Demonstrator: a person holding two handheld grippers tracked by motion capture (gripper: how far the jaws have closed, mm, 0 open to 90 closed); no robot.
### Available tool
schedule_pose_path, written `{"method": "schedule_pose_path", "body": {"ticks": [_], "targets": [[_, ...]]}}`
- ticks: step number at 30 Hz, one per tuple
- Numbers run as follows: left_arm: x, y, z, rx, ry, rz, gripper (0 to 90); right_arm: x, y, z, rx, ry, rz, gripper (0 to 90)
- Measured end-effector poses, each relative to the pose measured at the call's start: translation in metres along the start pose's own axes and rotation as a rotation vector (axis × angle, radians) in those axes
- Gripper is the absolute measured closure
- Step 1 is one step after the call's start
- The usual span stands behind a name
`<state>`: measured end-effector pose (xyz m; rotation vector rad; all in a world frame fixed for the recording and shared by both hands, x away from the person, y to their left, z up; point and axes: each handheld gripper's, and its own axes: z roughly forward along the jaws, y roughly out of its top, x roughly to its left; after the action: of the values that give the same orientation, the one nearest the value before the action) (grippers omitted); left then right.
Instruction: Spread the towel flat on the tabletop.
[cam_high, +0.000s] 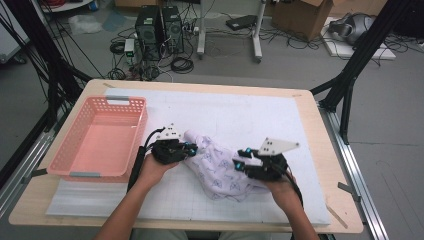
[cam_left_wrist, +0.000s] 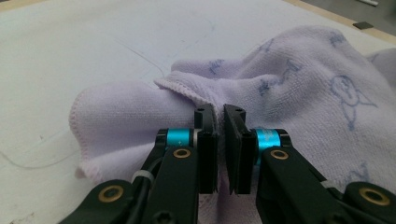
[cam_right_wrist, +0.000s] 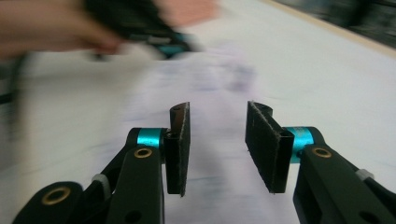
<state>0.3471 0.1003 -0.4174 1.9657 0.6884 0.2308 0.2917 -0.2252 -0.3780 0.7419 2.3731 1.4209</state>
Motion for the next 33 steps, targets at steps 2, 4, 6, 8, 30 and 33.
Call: {"method": "schedule_pose_path", "body": {"ticks": [2,4,6,8,30,33], "targets": [[-0.001,-0.002,-0.004,0.005,0.004,0.011,83.7,-0.019,0.003,0.01,0.064,-0.081,0.037,58.9],[-0.002,-0.004,-0.007,0.007,0.008,0.018,83.7,-0.036,0.001,0.029,0.129,-0.074,0.087,55.4],[-0.002,-0.007,-0.01,0.004,0.006,0.018,83.7,-0.042,-0.003,0.049,0.178,-0.013,0.118,55.3],[-0.001,-0.009,-0.013,0.004,0.007,0.022,83.7,-0.041,-0.003,0.065,0.24,0.044,0.111,68.9],[0.009,0.035,-0.005,-0.234,0.256,-0.014,71.6,-0.096,0.08,0.059,0.048,-0.55,-0.051,87.3],[0.011,0.033,0.0,-0.222,0.245,-0.046,56.1,-0.107,0.084,0.056,0.029,-0.645,-0.032,87.2]]}}
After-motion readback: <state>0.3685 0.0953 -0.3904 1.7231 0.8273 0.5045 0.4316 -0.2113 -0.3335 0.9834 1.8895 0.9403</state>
